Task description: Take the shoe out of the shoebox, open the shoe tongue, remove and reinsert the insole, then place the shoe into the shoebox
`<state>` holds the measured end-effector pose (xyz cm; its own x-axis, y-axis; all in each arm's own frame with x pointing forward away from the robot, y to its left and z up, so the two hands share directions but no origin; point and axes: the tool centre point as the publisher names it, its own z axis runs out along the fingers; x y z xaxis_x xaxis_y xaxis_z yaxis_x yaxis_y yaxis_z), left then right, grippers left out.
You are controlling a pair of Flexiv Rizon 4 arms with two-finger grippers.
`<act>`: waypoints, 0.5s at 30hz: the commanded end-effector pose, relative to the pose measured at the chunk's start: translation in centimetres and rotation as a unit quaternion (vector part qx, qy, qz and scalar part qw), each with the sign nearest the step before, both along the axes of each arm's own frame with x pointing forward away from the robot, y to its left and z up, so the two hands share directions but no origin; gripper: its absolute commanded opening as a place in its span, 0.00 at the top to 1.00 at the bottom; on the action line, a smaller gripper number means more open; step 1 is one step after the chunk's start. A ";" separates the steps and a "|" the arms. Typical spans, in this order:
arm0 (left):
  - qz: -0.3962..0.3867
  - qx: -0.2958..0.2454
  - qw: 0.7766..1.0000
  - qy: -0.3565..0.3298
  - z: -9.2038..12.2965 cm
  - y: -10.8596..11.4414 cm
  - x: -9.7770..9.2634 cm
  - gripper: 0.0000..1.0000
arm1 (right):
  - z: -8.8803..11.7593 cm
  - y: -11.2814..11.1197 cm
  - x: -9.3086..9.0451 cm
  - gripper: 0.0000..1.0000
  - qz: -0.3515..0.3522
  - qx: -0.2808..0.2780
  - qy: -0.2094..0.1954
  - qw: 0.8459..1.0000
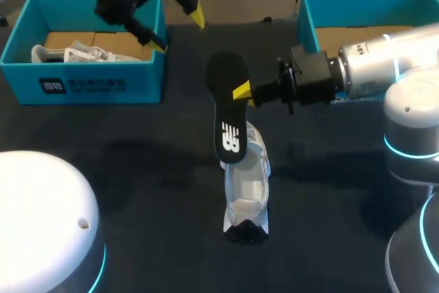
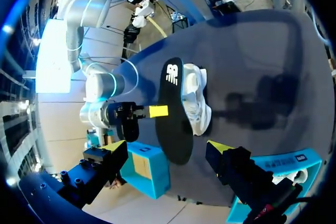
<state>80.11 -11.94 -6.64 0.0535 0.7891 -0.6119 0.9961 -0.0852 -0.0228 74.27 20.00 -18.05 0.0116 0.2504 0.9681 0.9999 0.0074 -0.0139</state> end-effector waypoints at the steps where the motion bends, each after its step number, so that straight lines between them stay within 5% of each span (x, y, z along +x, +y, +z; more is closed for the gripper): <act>1: -0.015 0.136 0.991 0.007 1.0 -1.3 0.9 0.00 | 0.0 0.2 0.0 1.00 -0.001 -0.001 0.000 1.000; 15: -0.022 0.243 0.970 -0.008 1.8 -3.6 1.1 0.00 | 0.0 0.2 0.0 1.00 -0.001 -0.001 0.000 1.000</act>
